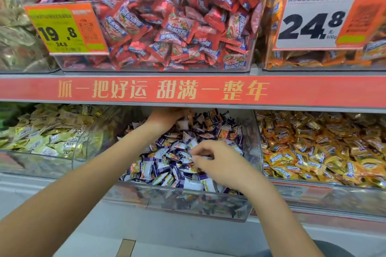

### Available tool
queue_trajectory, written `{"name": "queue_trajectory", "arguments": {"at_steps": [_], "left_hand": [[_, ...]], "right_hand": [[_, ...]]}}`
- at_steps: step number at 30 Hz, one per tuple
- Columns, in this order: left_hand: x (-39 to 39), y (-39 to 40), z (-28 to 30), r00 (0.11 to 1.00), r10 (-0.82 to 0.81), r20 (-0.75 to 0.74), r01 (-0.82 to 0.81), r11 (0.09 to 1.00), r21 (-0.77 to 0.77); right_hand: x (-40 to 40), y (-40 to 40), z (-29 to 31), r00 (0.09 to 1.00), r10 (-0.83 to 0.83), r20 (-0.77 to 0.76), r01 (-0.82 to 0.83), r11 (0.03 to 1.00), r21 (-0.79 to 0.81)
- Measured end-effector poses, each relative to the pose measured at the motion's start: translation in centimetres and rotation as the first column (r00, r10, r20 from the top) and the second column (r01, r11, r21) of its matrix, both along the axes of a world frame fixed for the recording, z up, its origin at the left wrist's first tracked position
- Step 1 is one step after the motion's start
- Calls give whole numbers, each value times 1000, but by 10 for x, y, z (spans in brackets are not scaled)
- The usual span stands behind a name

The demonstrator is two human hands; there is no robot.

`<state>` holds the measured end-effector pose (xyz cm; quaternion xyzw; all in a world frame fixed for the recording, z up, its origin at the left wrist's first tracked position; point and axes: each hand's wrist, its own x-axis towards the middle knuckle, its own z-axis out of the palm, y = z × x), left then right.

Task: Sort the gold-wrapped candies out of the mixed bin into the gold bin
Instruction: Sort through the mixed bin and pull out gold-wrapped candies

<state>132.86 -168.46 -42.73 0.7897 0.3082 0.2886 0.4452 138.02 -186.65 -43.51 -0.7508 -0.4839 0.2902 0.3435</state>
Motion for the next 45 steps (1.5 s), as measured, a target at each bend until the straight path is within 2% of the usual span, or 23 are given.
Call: {"name": "queue_trajectory", "arguments": {"at_steps": [2, 4, 6, 9, 11, 12, 13, 14, 15, 17, 19, 22, 25, 27, 30, 33, 35, 36, 37, 38, 39, 41, 45], "left_hand": [[-23, -16, 11, 988, -61, 140, 83, 985, -154], [-39, -29, 15, 986, -64, 155, 97, 972, -216], [-49, -42, 19, 986, -49, 156, 98, 942, -321], [-60, -60, 19, 981, -90, 175, 157, 892, -424], [-69, -66, 15, 981, -100, 167, 165, 880, -444], [-74, -68, 13, 984, -104, 147, 156, 901, -404], [-78, -67, 9, 988, -119, 101, 144, 948, -286], [-81, -66, 6, 988, -155, 27, 157, 983, -94], [-82, -67, 3, 974, -218, -61, 223, 969, 110], [-73, -75, 0, 855, -428, -294, 512, 787, 344], [-52, -84, -6, 652, -549, -523, 749, 576, 329], [-26, -82, -15, 473, -450, -758, 840, 491, 233], [-19, -72, -21, 457, -357, -815, 853, 436, 287], [-20, -61, -18, 512, -308, -802, 830, 417, 370], [-26, -29, -11, 589, -168, -791, 741, 503, 445], [-34, -5, -5, 558, 47, -828, 691, 526, 496], [-35, 0, 3, 532, 9, -847, 661, 620, 422], [-33, -2, 9, 577, -115, -809, 611, 718, 334], [-27, -5, 16, 671, -241, -701, 537, 810, 236], [-19, -8, 21, 776, -280, -565, 455, 868, 196], [-11, -10, 24, 834, -264, -484, 401, 893, 203], [9, -10, 22, 793, -235, -563, 430, 870, 242], [47, -19, 12, 534, -203, -821, 504, 856, 116]], "right_hand": [[-3, 1, 1, 987, -123, 103, 108, 984, 139], [-7, 4, 5, 960, -235, 151, 181, 934, 307], [-13, 6, 9, 967, -250, 50, 209, 888, 409], [-24, 6, 16, 949, -158, -272, 265, 867, 421], [-28, 0, 15, 947, -196, -254, 294, 849, 439], [-28, -6, 16, 953, -256, -163, 303, 833, 463], [-25, -13, 17, 941, -335, -46, 312, 809, 498], [-21, -23, 18, 904, -421, 70, 320, 779, 539], [-15, -32, 21, 849, -500, 168, 327, 748, 578], [2, -50, 23, 728, -628, 275, 375, 700, 608], [25, -58, 16, 659, -689, 303, 452, 684, 572], [51, -57, 1, 640, -667, 380, 519, 741, 426], [46, -54, 3, 670, -661, 336, 496, 737, 460], [30, -50, 10, 713, -628, 311, 406, 732, 547], [1, -41, 18, 693, -552, 463, 222, 774, 593], [-17, -19, 17, 658, -453, 602, 93, 842, 532], [-23, -5, 13, 740, -359, 569, 111, 899, 424], [-22, -1, 9, 779, -339, 527, 144, 916, 375], [-20, 2, 5, 794, -338, 505, 176, 923, 342], [-18, 2, 3, 799, -356, 485, 210, 921, 329], [-17, 1, 3, 805, -388, 449, 250, 908, 337], [-14, -2, 5, 831, -426, 357, 304, 886, 350], [-8, -8, 3, 867, -392, 309, 303, 905, 297]]}}
